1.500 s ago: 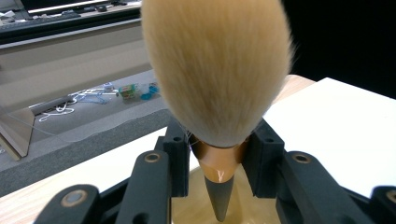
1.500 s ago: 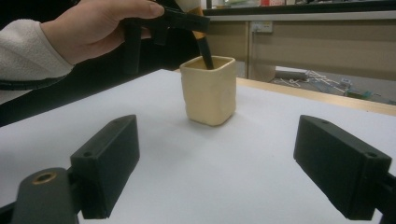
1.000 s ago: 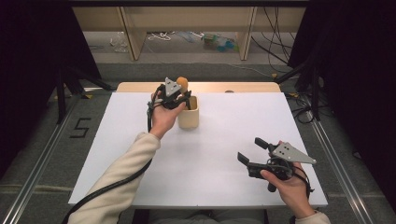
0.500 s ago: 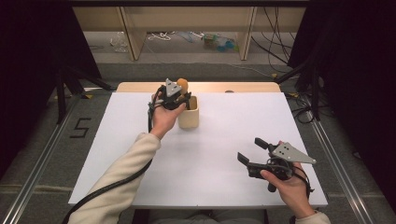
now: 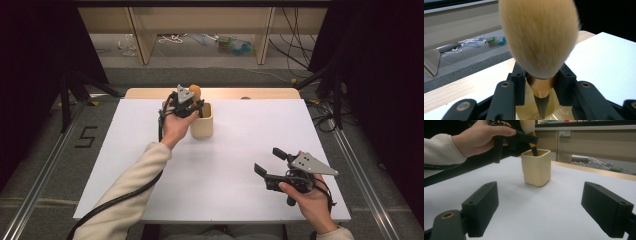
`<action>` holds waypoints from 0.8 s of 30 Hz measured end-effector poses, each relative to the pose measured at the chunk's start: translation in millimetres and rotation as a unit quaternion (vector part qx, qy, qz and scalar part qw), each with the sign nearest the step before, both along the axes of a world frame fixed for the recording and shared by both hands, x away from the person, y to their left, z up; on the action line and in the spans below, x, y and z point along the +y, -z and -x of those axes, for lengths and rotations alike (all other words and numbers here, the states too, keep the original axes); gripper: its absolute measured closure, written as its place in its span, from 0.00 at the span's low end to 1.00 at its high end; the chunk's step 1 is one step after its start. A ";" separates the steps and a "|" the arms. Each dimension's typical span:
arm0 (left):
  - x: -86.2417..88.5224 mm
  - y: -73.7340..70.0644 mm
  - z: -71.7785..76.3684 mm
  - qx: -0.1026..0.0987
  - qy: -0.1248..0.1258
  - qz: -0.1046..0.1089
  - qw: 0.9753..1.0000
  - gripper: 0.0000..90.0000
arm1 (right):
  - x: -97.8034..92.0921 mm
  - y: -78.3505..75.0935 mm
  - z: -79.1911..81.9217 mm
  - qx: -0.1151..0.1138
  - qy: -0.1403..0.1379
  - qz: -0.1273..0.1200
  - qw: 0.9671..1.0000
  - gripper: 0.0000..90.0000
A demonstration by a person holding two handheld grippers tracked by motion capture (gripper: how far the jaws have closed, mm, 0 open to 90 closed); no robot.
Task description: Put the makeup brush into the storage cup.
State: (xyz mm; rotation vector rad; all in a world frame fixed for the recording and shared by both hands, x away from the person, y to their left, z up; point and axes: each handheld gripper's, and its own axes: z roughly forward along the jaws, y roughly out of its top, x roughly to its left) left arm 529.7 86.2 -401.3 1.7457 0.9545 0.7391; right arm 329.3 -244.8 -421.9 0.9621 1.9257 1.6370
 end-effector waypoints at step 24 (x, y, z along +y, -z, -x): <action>20.2 -13.3 22.8 -0.006 -0.026 0.016 1.000 0.07 | 0.1 -0.2 0.4 -0.004 0.001 0.019 1.000 0.16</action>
